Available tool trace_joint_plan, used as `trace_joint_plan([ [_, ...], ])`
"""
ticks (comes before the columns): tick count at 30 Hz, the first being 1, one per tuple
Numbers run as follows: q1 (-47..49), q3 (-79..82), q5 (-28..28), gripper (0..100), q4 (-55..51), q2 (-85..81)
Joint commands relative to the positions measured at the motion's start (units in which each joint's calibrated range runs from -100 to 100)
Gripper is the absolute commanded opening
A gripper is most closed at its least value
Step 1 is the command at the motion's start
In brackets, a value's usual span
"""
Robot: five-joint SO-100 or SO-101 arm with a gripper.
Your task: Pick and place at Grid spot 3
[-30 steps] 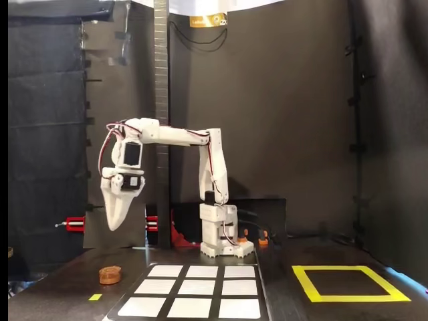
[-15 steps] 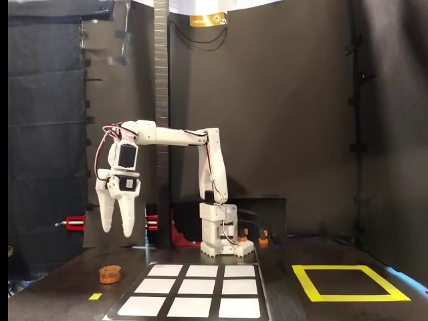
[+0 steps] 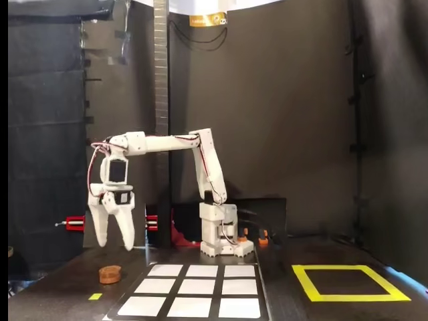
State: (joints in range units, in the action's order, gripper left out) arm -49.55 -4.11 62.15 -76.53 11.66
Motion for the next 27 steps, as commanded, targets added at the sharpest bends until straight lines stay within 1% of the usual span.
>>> trace_joint_plan([
  [1,-0.6,-2.0,0.8,35,2.7,2.8],
  [6,-0.8,-1.9,0.9,35,6.6,8.3],
  [17,0.0,-1.9,0.9,34,7.4,13.2],
  [18,0.1,-1.9,0.9,33,7.4,13.2],
  [20,0.1,-1.9,0.9,23,7.4,13.2],
  [22,0.0,-1.9,0.9,16,7.4,13.2],
  [23,-0.1,-1.9,0.9,14,7.3,13.2],
  [27,-0.1,-1.9,0.9,14,7.3,13.2],
])
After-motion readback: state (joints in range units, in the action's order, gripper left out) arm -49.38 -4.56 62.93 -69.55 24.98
